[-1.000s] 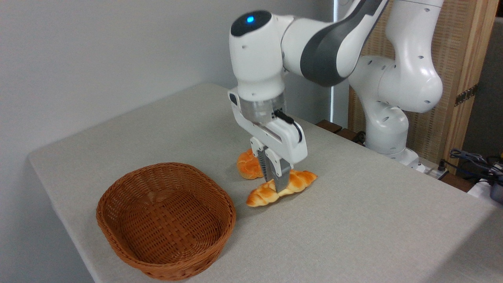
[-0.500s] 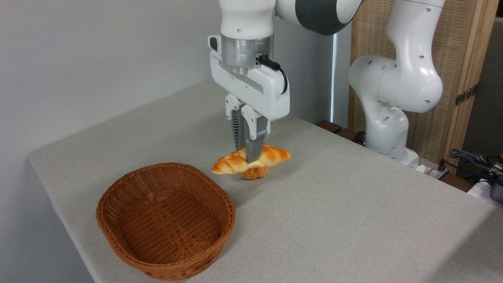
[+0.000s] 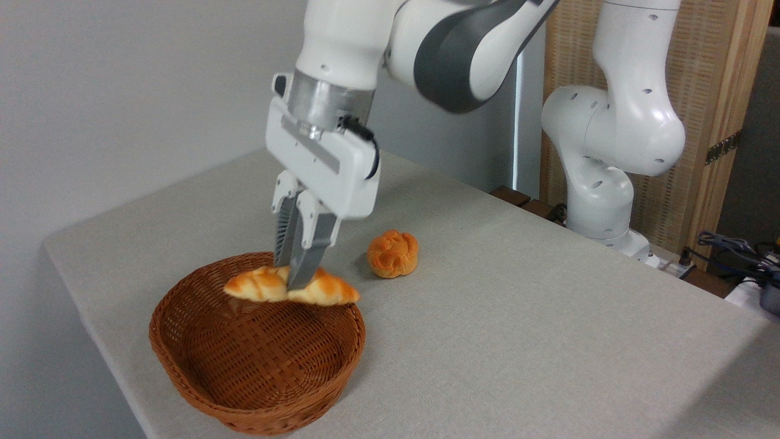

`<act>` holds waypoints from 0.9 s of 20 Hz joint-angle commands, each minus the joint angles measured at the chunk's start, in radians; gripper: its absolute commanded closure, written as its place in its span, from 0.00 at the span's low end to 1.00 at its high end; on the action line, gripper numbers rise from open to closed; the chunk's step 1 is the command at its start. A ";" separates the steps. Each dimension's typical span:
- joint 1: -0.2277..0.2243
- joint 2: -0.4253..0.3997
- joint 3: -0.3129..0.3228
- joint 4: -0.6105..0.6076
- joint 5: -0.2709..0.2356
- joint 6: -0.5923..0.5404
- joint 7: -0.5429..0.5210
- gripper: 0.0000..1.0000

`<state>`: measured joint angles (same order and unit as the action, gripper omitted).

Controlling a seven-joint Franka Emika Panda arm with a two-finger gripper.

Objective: Put bread into the basket
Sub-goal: 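Lift the braided roll and carry it over the wicker basket, then lower the roll into the basket and open the gripper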

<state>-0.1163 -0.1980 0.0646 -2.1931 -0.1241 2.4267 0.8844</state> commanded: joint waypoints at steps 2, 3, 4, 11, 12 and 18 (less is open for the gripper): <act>-0.005 0.110 -0.026 0.016 -0.074 0.178 0.010 0.46; -0.005 0.126 -0.028 0.016 -0.087 0.193 0.008 0.30; -0.005 0.137 -0.037 0.016 -0.091 0.196 0.008 0.21; -0.003 0.157 -0.048 0.015 -0.088 0.193 0.008 0.00; -0.003 0.157 -0.048 0.015 -0.089 0.193 0.007 0.00; -0.002 0.147 -0.045 0.015 -0.092 0.193 0.004 0.00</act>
<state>-0.1209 -0.0423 0.0176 -2.1857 -0.1930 2.6144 0.8843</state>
